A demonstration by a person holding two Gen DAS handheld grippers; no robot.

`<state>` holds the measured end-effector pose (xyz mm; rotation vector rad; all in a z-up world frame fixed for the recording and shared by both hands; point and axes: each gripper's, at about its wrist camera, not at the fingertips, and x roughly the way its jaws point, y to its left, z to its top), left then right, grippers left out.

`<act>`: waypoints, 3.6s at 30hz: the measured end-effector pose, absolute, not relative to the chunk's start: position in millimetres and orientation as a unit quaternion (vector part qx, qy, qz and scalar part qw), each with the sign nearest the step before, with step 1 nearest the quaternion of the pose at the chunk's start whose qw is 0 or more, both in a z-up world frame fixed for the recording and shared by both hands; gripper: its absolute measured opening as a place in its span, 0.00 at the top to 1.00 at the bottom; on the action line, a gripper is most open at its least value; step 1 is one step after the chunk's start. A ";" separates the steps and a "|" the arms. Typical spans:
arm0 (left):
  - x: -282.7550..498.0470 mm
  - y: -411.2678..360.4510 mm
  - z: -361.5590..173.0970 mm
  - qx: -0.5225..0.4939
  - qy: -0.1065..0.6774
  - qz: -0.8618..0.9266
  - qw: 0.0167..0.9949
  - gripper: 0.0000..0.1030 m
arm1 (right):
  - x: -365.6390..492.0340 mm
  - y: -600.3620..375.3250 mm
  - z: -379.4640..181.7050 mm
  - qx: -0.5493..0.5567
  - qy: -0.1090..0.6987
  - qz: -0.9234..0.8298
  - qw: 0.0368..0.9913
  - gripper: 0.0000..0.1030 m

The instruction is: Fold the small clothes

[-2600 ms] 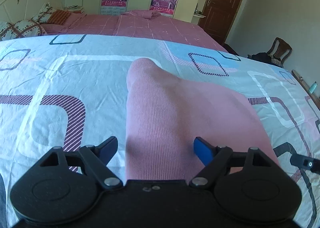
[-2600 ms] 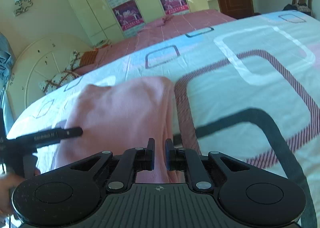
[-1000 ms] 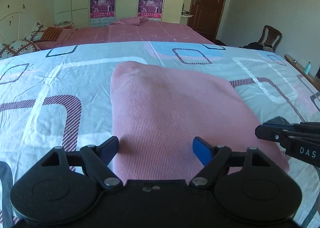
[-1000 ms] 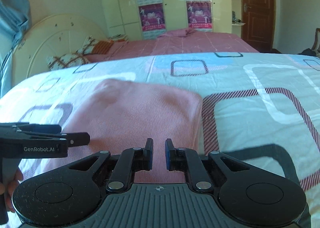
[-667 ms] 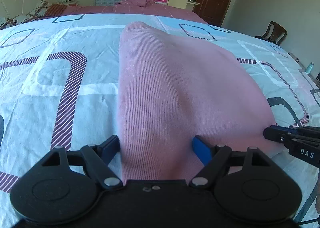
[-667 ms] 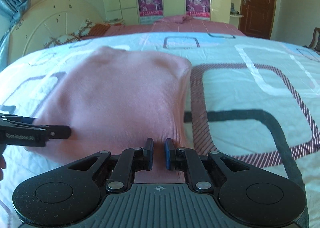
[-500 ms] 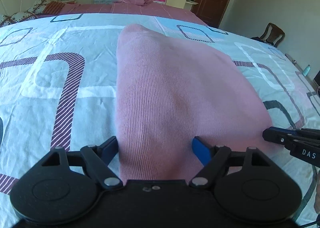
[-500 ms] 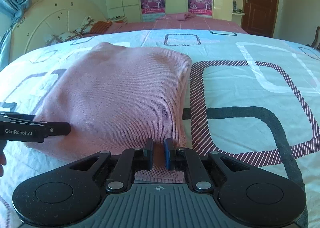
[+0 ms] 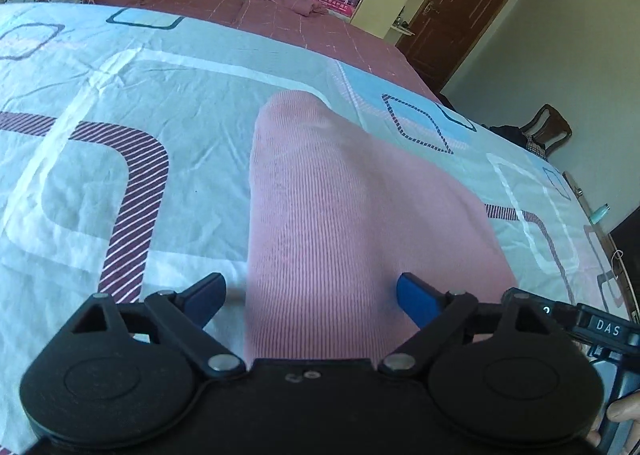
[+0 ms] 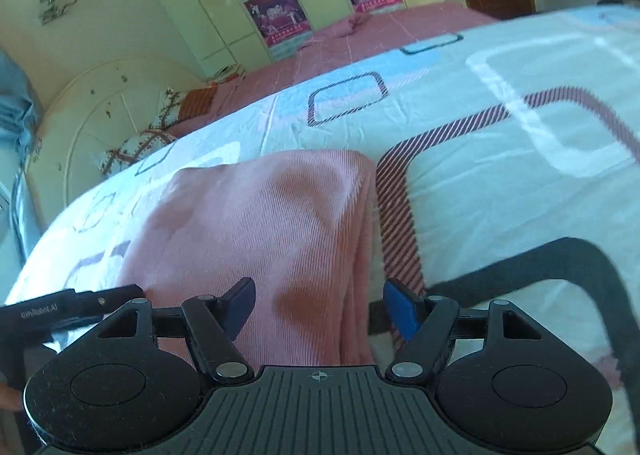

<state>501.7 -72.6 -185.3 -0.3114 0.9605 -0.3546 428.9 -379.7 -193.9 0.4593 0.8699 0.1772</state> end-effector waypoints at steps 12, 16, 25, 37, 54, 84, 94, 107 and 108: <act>513.5 -93.1 -188.4 -0.142 0.463 -0.191 0.854 0.41 | 457.7 -381.6 -224.0 0.275 0.430 0.139 0.849 0.70; 510.0 -99.7 -178.1 -0.117 0.452 -0.185 0.865 0.58 | 457.7 -383.5 -223.8 0.291 0.433 0.137 0.842 0.78; 489.3 -78.3 -131.7 -0.091 0.417 -0.210 0.879 0.70 | 445.2 -349.1 -173.4 0.303 0.400 0.163 0.850 0.79; 478.7 119.5 -92.8 -0.094 0.385 -0.209 0.894 0.70 | 438.5 -166.5 -128.9 0.329 0.370 0.186 0.849 0.79; 528.6 317.5 -133.0 -0.108 0.406 -0.136 0.897 0.70 | 525.7 55.5 -151.4 0.295 0.397 0.226 0.839 0.79; 580.0 346.5 -178.5 -0.147 0.408 -0.050 0.900 0.18 | 584.4 63.7 -186.9 0.190 0.408 0.131 0.883 0.70; 539.7 343.3 -147.4 -0.121 0.397 -0.043 0.909 0.22 | 554.9 45.3 -166.4 0.178 0.397 0.109 0.894 0.69; 481.3 323.7 -149.9 -0.085 0.412 -0.048 0.906 0.22 | 473.5 93.8 -134.1 0.074 0.368 0.162 0.912 0.69; 479.6 323.4 -153.1 -0.084 0.415 -0.045 0.905 0.20 | 470.6 96.2 -137.8 0.070 0.373 0.163 0.911 0.69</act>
